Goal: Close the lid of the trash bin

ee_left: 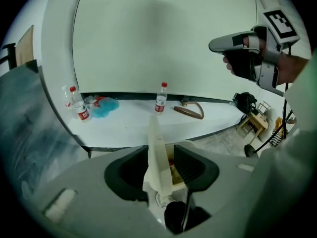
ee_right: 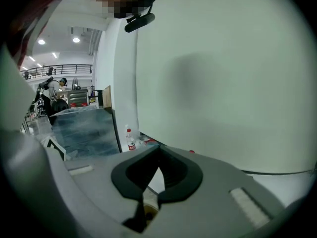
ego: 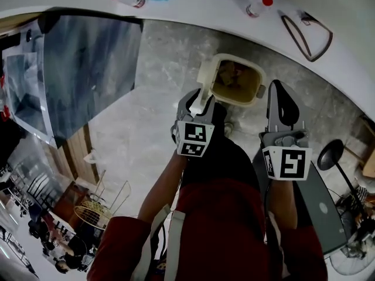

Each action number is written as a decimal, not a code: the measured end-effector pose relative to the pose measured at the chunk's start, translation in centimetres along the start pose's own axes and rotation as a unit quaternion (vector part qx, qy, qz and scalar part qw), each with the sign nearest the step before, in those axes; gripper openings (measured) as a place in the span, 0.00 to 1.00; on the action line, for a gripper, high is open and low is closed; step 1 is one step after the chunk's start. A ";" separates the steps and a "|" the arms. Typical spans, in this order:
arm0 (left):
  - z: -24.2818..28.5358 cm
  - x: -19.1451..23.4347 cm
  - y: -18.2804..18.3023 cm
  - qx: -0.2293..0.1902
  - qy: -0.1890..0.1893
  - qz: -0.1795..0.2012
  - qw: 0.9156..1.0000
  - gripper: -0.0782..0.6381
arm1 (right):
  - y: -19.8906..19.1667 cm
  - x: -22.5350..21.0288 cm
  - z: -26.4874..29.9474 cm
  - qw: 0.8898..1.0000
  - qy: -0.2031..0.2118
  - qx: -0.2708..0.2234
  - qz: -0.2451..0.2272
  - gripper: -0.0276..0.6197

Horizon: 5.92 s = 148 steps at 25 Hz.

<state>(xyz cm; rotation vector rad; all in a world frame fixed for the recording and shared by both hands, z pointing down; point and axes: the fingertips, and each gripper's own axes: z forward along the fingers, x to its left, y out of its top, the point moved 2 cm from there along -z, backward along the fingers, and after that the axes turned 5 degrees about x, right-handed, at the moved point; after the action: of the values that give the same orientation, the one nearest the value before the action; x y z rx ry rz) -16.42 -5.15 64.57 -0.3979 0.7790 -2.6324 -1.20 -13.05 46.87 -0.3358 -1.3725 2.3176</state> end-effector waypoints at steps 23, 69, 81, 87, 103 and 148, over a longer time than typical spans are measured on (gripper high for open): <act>1.7 -4.7 -0.4 0.027 -0.061 0.033 0.997 0.34 | -1.8 -3.8 -1.9 0.998 -0.050 0.006 0.027 0.04; 21.1 -21.2 -9.0 0.145 -0.114 0.108 0.977 0.34 | -25.5 -13.1 -7.3 0.987 -0.045 0.100 0.115 0.04; 23.1 -21.3 -9.9 0.148 -0.119 0.104 0.976 0.35 | -26.9 -12.2 -6.2 0.986 -0.035 0.110 0.124 0.04; 23.6 -21.3 -10.4 0.162 -0.129 0.068 0.976 0.34 | -27.3 -11.9 -6.5 0.987 -0.033 0.110 0.112 0.04; 20.2 -21.0 -9.5 0.171 -0.123 0.068 0.975 0.34 | -23.4 -12.3 -7.9 0.991 -0.041 0.094 0.085 0.04; -28.0 -11.6 35.1 -0.450 0.089 0.089 0.884 0.34 | 23.4 -10.8 -20.0 0.960 -0.102 -0.231 -0.118 0.04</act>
<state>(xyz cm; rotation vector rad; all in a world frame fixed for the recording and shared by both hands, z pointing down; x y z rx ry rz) -6.98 -14.68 20.21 -0.2837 1.9817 -1.9946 11.08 -12.58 16.64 -0.0615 -1.9419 1.8617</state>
